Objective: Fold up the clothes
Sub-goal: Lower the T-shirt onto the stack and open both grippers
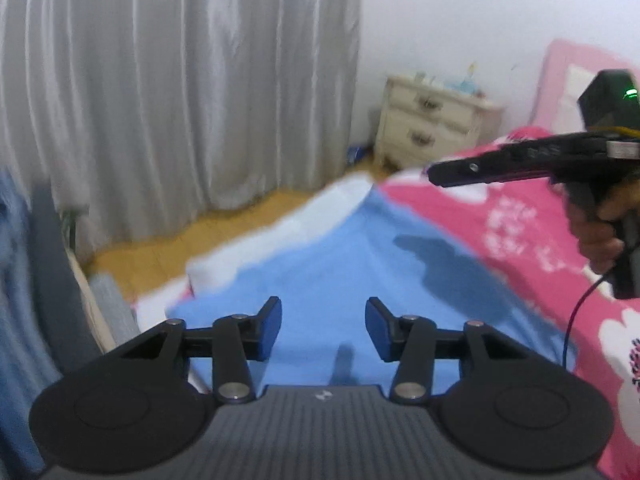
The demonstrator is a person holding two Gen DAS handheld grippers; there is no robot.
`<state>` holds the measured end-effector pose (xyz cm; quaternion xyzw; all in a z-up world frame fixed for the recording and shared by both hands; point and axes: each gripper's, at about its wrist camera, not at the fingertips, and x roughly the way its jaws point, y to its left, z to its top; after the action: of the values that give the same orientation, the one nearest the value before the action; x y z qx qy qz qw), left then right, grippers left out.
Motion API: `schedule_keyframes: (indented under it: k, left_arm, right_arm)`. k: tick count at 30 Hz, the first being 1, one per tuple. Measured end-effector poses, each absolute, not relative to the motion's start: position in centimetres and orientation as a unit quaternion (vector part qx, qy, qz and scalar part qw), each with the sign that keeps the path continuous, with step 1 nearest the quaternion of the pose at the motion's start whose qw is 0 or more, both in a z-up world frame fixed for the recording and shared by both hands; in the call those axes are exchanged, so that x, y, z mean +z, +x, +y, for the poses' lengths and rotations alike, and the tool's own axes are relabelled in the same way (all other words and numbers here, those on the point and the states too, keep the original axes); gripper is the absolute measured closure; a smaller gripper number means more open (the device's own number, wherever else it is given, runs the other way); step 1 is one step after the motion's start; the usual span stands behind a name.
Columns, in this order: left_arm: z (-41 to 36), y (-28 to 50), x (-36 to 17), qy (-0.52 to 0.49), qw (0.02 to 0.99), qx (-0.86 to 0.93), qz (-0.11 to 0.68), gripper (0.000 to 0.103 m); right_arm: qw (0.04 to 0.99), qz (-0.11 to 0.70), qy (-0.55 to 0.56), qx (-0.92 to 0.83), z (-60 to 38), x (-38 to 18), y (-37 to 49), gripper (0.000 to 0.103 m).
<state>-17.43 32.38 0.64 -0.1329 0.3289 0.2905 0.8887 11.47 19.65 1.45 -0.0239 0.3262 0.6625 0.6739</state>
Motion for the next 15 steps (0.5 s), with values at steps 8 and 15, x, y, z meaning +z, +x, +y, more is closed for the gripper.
schedule_keyframes:
  k: [8, 15]
  left_arm:
    - [33.7, -16.8, -2.1, -0.130, 0.850, 0.348, 0.374, 0.058]
    - [33.1, -17.1, -1.1, -0.128, 0.857, 0.350, 0.355, 0.058]
  right_arm:
    - [0.751, 0.372, -0.032, 0.544, 23.4, -2.7, 13.3, 0.084]
    - [0.809, 0.294, -0.087, 0.502, 15.5, 5.0, 14.8, 0.083]
